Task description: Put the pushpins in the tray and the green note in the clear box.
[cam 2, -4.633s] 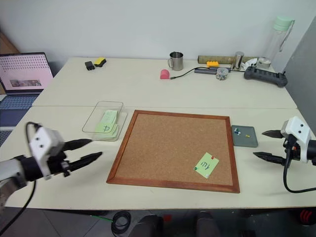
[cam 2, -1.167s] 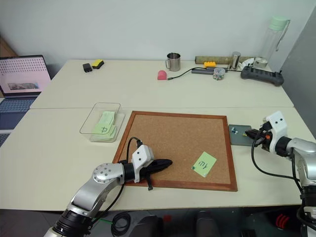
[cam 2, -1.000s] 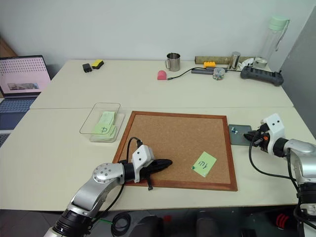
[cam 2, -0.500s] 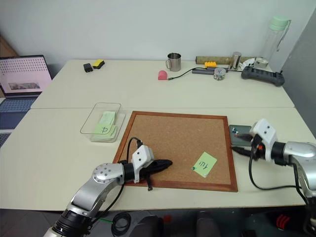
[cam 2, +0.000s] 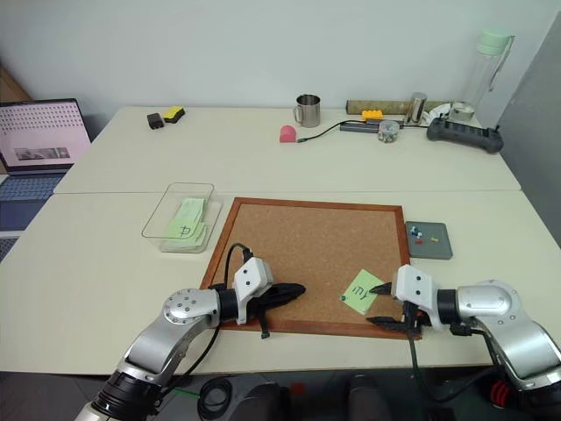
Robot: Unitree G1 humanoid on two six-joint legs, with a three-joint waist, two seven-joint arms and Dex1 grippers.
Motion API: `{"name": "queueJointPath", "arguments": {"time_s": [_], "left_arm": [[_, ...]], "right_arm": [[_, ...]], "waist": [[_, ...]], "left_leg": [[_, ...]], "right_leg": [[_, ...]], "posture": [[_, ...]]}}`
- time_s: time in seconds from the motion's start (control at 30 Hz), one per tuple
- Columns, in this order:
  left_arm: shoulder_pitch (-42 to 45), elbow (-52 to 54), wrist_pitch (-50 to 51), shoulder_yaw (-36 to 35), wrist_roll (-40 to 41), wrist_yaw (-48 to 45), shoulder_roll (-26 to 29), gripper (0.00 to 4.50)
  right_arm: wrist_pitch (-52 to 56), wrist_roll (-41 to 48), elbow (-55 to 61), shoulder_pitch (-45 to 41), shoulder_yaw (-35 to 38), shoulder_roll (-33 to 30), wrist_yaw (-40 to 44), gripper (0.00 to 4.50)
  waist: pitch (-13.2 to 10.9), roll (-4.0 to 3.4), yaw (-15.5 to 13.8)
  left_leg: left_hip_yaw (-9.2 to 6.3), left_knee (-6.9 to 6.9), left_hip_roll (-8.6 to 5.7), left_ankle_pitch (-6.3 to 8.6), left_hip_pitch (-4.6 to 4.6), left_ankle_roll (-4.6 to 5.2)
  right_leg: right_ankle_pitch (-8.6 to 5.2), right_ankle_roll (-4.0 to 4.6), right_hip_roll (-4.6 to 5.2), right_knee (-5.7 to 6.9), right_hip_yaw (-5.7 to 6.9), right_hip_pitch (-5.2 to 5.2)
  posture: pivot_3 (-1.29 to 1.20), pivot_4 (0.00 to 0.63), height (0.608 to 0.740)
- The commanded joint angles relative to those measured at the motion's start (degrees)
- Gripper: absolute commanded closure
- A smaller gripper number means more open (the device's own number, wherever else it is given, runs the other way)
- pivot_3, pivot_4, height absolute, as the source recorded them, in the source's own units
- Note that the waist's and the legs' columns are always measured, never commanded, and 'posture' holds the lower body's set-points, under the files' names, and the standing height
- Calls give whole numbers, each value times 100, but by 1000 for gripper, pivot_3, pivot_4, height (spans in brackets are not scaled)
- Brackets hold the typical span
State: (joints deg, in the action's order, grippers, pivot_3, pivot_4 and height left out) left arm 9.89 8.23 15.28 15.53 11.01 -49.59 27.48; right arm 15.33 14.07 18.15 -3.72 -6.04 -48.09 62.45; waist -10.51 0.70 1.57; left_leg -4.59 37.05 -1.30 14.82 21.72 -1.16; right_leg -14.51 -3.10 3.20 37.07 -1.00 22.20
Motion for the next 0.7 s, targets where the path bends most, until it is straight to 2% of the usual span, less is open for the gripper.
{"name": "queueJointPath", "arguments": {"time_s": [0.03,0.1,0.2,0.57,0.7], "left_arm": [[-128,48,125,63,-68,-35,91,4500],[-156,79,144,58,-66,-26,99,4500],[-204,123,161,49,-63,-19,121,4500],[-290,193,191,45,-64,14,131,4500],[-283,183,189,49,-70,15,123,4500]], "right_arm": [[-224,-97,-141,-125,-169,156,0,1743],[-260,-105,-194,-127,-202,200,10,1743],[-285,-105,-219,-102,-255,243,51,2182],[-338,-41,-250,1,-224,239,111,4377],[-273,74,-181,54,-150,207,148,4467]], "waist": [[0,0,-1],[0,1,-3],[1,0,-2],[1,0,-3],[1,0,-8]], "left_leg": [[0,0,0,0,0,0],[-3,-1,0,0,0,0],[-1,-1,0,0,1,0],[-2,-1,0,0,0,0],[-4,-1,0,0,0,0]], "right_leg": [[0,0,0,0,0,0],[0,1,-1,1,2,0],[0,1,-1,0,0,1],[0,1,-1,0,0,0],[0,1,-1,0,1,-1]], "posture": [[0,150,740],[0,150,740],[0,150,740],[0,150,740],[0,150,740]]}}
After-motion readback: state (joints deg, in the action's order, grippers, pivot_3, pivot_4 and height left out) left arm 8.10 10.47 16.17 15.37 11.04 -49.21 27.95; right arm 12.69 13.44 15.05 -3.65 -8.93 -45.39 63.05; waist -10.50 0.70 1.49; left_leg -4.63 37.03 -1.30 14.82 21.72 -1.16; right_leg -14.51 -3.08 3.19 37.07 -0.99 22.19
